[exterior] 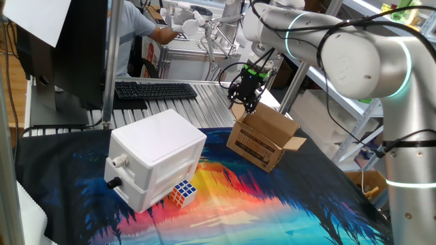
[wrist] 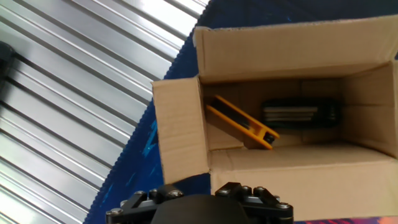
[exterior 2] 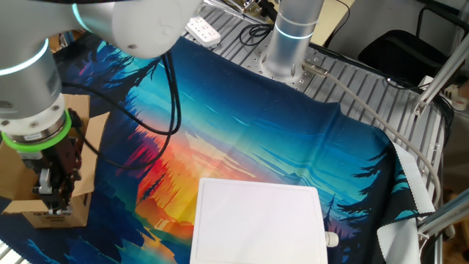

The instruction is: Cover the box

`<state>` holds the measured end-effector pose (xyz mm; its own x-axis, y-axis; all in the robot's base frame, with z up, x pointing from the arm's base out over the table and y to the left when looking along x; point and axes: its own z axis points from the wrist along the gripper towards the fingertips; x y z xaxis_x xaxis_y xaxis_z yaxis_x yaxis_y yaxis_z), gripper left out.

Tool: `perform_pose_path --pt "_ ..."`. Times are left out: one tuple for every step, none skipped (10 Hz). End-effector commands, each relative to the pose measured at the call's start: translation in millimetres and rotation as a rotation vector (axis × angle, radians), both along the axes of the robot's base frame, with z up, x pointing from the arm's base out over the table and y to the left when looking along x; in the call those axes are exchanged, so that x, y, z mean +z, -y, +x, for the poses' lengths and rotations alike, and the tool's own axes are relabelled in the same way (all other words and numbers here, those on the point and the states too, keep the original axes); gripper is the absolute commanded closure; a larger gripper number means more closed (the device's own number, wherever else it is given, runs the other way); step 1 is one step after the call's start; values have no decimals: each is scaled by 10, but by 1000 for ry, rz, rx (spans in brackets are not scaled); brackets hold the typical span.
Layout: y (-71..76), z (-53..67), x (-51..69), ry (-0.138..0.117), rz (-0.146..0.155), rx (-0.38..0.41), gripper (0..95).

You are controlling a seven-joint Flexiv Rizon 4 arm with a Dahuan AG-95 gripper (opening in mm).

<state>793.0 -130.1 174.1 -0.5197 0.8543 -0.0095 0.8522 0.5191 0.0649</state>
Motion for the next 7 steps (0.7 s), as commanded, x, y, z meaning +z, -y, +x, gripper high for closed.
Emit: perform_pose_path --pt "-3 -36 7 5 5 1 380" --pt "3 -37 13 5 4 3 380" --pt "5 -37 14 5 3 2 380" --pt "8 -38 15 5 5 2 380" --pt "2 -37 1 6 5 2 380" --pt "-4 -35 -10 7 5 0 380" --pt "-11 -34 -22 8 6 0 380"
